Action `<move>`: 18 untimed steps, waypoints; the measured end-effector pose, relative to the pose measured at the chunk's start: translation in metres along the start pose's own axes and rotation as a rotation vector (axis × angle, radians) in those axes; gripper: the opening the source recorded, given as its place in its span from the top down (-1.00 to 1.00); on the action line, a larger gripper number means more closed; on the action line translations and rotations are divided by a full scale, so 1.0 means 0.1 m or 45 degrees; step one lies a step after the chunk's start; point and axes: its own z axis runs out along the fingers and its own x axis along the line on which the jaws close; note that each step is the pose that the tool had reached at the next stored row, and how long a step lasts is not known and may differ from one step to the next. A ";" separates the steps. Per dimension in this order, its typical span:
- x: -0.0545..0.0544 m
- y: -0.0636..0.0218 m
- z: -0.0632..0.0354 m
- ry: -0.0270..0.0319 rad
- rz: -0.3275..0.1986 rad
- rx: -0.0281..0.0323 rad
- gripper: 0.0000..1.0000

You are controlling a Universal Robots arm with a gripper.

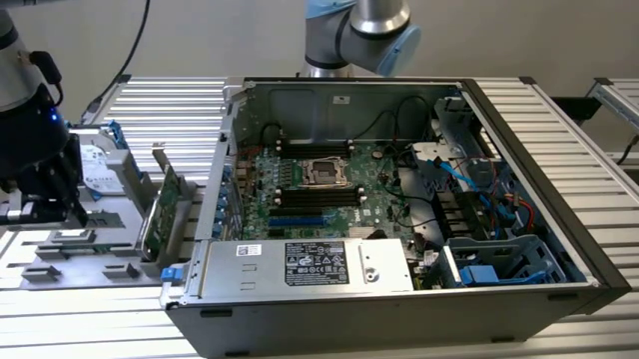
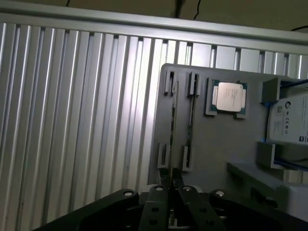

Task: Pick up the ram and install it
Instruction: 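Pick up the ram and move it above insertion slot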

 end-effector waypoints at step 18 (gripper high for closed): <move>0.08 -0.741 -0.683 -0.0043 0.000 -0.0472 0.73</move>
